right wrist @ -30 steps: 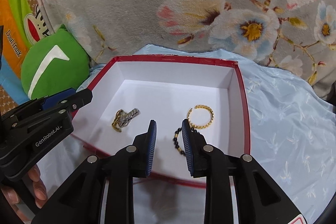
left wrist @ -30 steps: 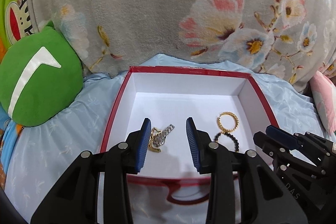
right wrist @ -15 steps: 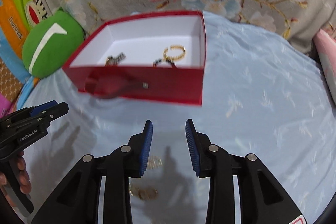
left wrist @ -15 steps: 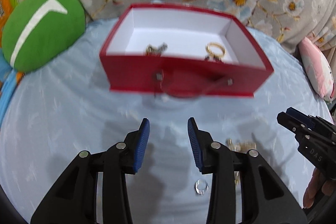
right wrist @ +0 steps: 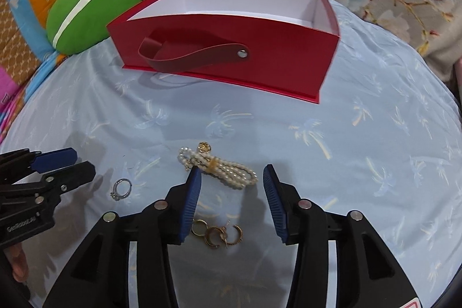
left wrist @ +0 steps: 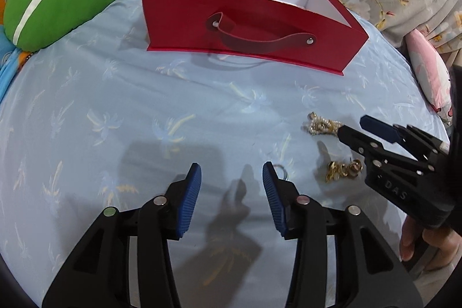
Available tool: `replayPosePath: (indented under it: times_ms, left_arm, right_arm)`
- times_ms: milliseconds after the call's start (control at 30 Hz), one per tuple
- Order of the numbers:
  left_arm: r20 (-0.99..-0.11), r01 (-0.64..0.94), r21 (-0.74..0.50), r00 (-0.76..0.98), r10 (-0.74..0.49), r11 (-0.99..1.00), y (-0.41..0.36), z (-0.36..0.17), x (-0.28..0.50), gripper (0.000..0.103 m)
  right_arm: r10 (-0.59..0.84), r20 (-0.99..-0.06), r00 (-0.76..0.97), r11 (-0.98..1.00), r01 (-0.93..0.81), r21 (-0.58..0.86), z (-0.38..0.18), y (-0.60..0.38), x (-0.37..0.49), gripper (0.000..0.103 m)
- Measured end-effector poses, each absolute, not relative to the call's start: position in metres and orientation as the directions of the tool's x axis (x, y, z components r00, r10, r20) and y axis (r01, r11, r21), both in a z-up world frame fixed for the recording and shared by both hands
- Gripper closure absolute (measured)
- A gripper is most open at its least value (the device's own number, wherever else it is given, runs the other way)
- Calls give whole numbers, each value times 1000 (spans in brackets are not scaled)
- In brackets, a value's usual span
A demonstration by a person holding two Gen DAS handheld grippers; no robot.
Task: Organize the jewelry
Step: 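Grasp the pearl necklace with the right tool while the left tool grasps the silver stone ring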
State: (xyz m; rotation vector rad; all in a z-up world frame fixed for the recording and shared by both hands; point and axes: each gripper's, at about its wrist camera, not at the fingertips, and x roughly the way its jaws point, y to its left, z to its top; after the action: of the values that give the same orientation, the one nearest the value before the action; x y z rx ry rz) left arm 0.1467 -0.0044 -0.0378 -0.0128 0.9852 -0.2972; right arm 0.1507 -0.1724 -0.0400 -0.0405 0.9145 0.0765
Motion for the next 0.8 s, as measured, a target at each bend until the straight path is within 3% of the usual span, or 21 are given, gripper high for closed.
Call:
replayPosePath:
  times_ms: [267, 333, 367, 400, 567, 800]
  left_arm:
    - [-826, 278, -152, 491, -277, 948, -5, -45, 134, 59]
    - [-824, 289, -158, 489, -288, 944, -10, -45, 133, 52]
    - [-821, 294, -160, 491, -292, 942, -12, -45, 132, 51]
    - [-818, 303, -161, 492, -299, 939, -14, -44, 131, 50]
    - [-823, 324, -170, 473, -315, 931, -27, -48, 133, 49]
    - [-820, 330, -147, 486, -301, 933, -45, -55, 140, 50]
  right_arm:
    - [44, -816, 577, 995, -96, -15, -56, -168, 165, 56]
    - [44, -815, 578, 996, -86, -7, -56, -169, 164, 58]
    - [30, -815, 579, 997, -74, -15, -55, -171, 163, 65]
    - [22, -815, 579, 998, -64, -18, -55, -173, 161, 85]
    - [28, -820, 572, 999, 9, 41, -51, -194, 149, 97]
    - [24, -819, 573, 992, 85, 88, -49, -219, 124, 97]
